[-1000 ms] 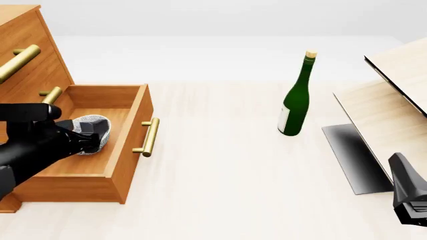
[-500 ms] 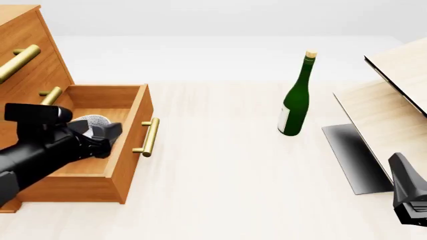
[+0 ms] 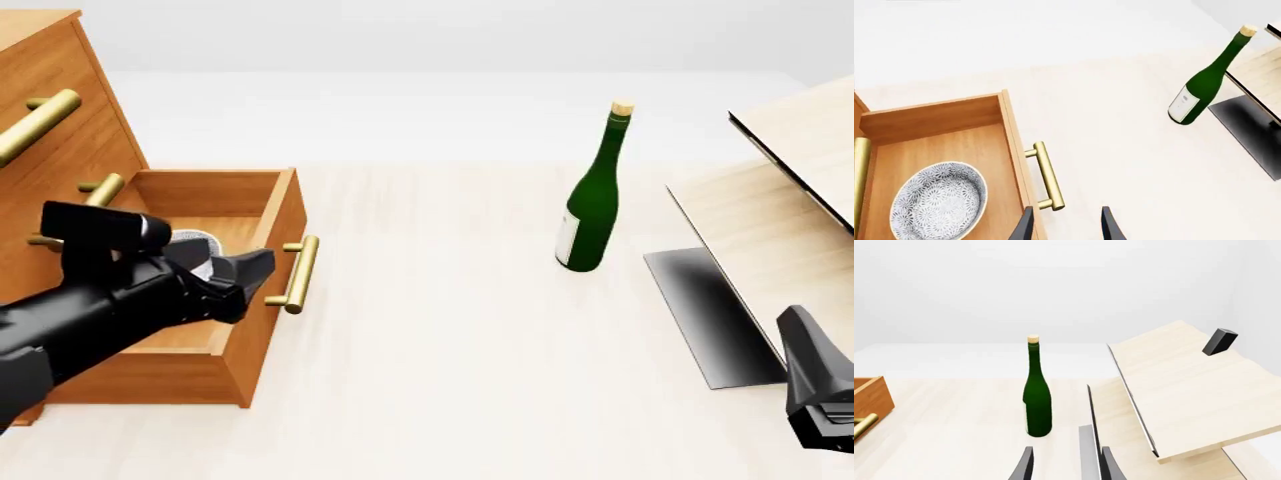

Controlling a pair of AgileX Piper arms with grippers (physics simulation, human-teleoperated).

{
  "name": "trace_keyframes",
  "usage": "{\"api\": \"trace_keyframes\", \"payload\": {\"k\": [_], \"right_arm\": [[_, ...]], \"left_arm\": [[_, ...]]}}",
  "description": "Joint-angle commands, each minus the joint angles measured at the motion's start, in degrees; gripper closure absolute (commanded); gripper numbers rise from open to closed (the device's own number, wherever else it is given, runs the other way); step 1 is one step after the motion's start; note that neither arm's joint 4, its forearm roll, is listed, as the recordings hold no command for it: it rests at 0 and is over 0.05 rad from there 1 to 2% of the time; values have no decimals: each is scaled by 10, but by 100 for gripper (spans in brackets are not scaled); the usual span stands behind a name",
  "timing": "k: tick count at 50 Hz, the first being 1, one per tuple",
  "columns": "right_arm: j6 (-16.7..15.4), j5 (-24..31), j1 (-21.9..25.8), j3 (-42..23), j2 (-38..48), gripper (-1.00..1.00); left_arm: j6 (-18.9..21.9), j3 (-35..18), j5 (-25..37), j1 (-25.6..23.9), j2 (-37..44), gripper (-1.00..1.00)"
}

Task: Put the bowl in the bottom drawer of the cabinet and close it.

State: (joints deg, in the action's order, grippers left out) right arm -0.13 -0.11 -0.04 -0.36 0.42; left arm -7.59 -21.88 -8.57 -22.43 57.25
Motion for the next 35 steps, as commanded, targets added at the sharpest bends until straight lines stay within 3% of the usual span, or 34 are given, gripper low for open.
{"api": "trace_keyframes", "payload": {"k": [1, 35], "right_arm": [[0, 0, 0, 0, 0, -100], [0, 0, 0, 0, 0, -100]], "left_arm": [[-14, -7, -1, -31, 5, -100], [-31, -21, -12, -132, 24, -100]]}}
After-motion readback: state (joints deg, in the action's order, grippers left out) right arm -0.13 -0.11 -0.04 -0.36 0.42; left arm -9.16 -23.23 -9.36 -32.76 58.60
